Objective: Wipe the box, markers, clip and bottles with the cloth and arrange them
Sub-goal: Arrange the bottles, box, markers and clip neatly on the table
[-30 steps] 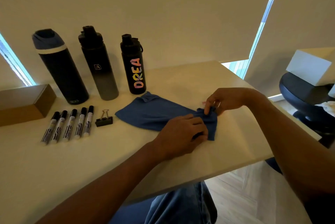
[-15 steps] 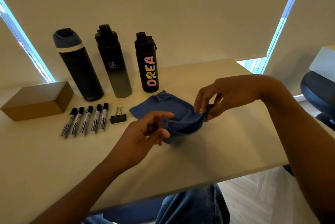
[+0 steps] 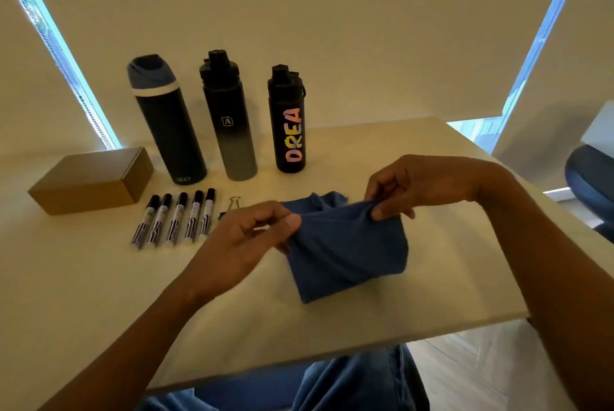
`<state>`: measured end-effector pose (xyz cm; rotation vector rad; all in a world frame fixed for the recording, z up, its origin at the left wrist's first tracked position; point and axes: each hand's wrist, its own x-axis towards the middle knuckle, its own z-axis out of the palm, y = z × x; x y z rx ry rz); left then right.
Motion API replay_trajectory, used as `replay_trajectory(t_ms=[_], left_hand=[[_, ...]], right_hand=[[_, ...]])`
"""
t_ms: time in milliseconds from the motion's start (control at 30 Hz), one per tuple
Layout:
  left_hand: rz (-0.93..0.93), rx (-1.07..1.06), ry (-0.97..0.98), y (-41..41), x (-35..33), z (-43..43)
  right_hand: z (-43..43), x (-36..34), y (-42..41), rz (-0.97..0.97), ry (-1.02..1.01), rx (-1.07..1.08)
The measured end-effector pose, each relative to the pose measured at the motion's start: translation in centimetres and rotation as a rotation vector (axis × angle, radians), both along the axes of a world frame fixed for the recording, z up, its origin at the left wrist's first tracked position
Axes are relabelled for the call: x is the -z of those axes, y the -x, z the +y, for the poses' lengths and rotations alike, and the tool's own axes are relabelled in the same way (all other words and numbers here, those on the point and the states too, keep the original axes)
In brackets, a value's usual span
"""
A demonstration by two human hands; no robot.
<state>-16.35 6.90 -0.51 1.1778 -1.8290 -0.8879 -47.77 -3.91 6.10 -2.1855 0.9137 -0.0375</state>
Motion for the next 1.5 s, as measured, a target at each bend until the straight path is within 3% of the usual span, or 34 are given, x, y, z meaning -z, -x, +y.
replay_trajectory(t_ms=[100,333,533,733,867,1000,1200,1300,1400,1500], left_hand=[[0.105,-0.161,-0.113,-0.8,0.8,-1.9],[-0.232,-0.366,-0.174,-2.0,3.3,-8.8],[-0.64,-0.437,-0.073,-1.4,3.9,-12.1],[-0.822,-0.331,-0.034,-0.7,3.2,-12.4],[-0.769,-0.315,-0.113,-0.3,2.5,-12.6],[-0.603,-0.268,-0.126,-0.4,0.7,-12.8],[-0.376,-0.3,0.123,-0.4,-4.0,-13.4],[-0.354,-0.313,0.243,-0.4,-6.5,-12.9],[-0.418,-0.236,0.234,-0.8,-7.3,-11.7],[-0.602,-0.051,0.063,-1.4,-5.8,-10.4]], right_hand=[[-1.3,1.4,-1.3,-0.097,0.032,0.118],[-7.7,5.9,-4.4,-0.002,0.222,0.324],[-10.3,8.6,-6.0,0.045,0.299,0.332],[-10.6,8.1,-6.6,0.271,0.327,0.143],[-10.3,7.4,-7.0,0.357,0.299,0.114],[-9.6,5.5,-5.3,0.212,0.19,0.183],[-7.4,0.0,-2.6,-0.15,0.321,0.334],[-5.8,-3.3,-1.5,-0.231,0.362,0.323],[-4.0,-4.8,-0.9,-0.163,0.347,0.248],[-2.5,-3.3,-1.1,0.068,0.242,0.143]])
